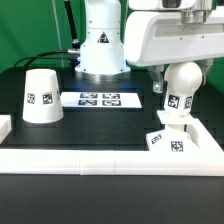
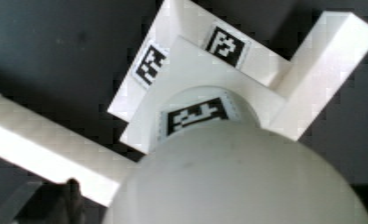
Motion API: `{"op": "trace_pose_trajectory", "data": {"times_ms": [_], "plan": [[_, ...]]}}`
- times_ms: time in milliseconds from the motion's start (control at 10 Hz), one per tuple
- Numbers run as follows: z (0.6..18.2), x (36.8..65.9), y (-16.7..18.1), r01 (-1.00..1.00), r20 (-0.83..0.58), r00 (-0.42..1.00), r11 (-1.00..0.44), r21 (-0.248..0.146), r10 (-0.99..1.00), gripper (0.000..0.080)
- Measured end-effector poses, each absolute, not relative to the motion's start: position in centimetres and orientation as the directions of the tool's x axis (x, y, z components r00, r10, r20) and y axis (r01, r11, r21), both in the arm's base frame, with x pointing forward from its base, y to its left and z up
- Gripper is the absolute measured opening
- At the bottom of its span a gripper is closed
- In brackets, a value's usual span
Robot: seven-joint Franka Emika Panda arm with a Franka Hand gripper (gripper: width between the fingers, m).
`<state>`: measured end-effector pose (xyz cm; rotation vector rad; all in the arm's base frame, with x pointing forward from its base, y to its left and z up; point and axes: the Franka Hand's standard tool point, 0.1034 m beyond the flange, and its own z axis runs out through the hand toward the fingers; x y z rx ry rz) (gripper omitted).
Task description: Assemble lamp
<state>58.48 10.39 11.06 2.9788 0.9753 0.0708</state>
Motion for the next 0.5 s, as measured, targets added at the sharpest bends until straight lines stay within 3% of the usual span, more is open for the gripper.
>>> {"op": "trace_pose_trajectory", "data": {"times_ms": [500], "plan": [[11.0, 58.51, 10.23, 0.769, 0.029, 0.637, -0.638, 0.037, 0.77, 0.0699]]}}
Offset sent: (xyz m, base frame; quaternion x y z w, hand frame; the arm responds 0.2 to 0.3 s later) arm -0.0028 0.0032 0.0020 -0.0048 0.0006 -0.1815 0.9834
